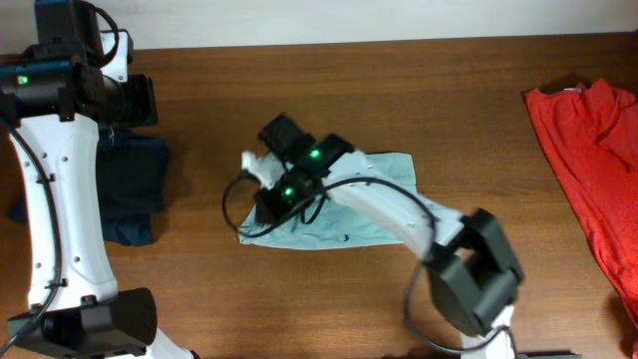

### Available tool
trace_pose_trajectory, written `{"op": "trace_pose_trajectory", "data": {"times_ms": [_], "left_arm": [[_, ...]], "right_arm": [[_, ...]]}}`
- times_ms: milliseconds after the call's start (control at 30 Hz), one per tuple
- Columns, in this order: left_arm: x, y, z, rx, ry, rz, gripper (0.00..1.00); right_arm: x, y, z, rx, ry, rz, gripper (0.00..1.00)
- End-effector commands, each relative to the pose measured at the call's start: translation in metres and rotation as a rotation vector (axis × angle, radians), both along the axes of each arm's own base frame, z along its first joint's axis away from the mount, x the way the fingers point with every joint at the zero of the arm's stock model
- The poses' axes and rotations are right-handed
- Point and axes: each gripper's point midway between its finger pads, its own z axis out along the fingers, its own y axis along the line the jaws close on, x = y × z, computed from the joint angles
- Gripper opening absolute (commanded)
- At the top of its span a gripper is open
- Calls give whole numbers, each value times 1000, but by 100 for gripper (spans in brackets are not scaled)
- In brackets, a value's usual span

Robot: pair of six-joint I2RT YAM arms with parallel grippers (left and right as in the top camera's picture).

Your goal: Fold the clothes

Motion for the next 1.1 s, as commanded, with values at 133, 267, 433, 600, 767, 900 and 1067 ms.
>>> {"op": "trace_pose_trajectory", "data": {"times_ms": [133, 267, 433, 600, 767, 900, 1067], "left_arm": [[-2, -2, 11, -13, -32, 6, 57], [-2, -2, 11, -13, -30, 6, 57], [-3, -2, 11, -13, -29, 6, 57], [-3, -2, 11, -13, -30, 6, 57], [-3, -2, 11, -14, -29, 6, 57], [-6, -3, 9, -15, -15, 5, 58], [-8, -3, 8, -16, -4, 6, 58]], "right_arm": [[52, -80, -13, -200, -13, -261, 18], [56, -98, -48, -325, 20, -325, 18], [57, -106, -72, -394, 74, -417, 18], [65, -96, -82, -361, 104, -492, 17], [109, -54, -63, -120, -28, -488, 13], [142, -32, -36, 57, -130, -480, 13], [154, -38, -3, 181, -90, -428, 12]]}}
